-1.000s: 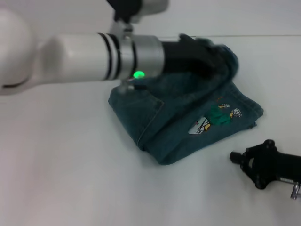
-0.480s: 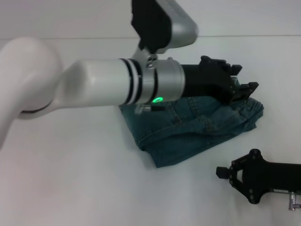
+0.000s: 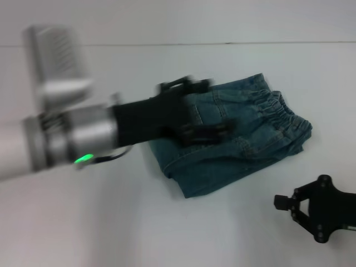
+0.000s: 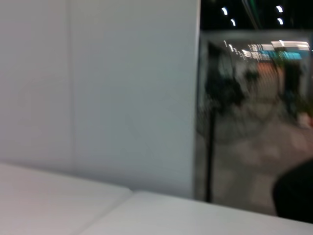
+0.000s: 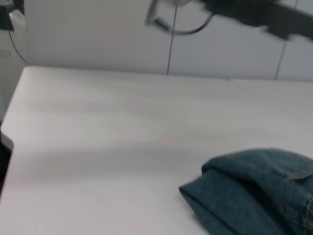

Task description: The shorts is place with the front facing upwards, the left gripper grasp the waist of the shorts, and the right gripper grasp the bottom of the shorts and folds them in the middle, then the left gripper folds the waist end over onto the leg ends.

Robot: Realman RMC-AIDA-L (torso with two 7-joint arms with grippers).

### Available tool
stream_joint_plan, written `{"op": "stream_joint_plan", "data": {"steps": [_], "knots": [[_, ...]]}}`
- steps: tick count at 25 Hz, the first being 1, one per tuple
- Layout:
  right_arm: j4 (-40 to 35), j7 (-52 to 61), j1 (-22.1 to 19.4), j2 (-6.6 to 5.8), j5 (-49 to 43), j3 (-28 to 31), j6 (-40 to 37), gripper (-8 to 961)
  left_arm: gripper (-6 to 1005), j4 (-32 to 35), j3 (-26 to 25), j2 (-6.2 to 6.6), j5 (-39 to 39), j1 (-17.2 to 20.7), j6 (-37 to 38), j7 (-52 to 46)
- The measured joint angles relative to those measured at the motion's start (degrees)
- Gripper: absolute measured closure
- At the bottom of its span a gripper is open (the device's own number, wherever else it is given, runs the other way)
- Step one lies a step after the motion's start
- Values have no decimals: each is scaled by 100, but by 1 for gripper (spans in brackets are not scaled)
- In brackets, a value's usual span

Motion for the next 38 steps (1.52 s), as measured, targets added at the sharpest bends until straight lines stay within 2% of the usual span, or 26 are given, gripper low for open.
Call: {"op": "stream_joint_plan", "data": {"steps": [2,5,7,9,12,19,24,35,38], "knots": [[-56,8,-52,-27,-5,100,-216,861,173,-510,-632,2,-397,350,638,1011],[-206,135,-125,-38,-5,214,-377,856,119,-1469,-1520,20,-553,456,1470,1863],[-339,248,-174,-37,-4,247,-443,853,83,-2331,-2336,85,-432,417,2129,2422],[-485,364,-223,-27,-5,289,-506,850,63,-2884,-2913,140,-107,436,2491,2857],[-777,671,-298,-6,-4,362,-638,846,53,-3098,-3384,148,481,595,2734,3185],[-1352,1393,-411,54,-4,494,-933,835,53,-3204,-3779,87,1341,821,2765,3376],[-1410,1581,-358,96,-4,479,-894,609,53,-3258,-3929,92,1524,850,2753,3387],[-1483,1550,-297,189,-266,419,-767,365,53,-3301,-3988,122,1911,757,2744,3354],[-1480,1533,-292,191,-281,414,-766,223,53,-3304,-4018,133,1983,756,2756,3325]]}}
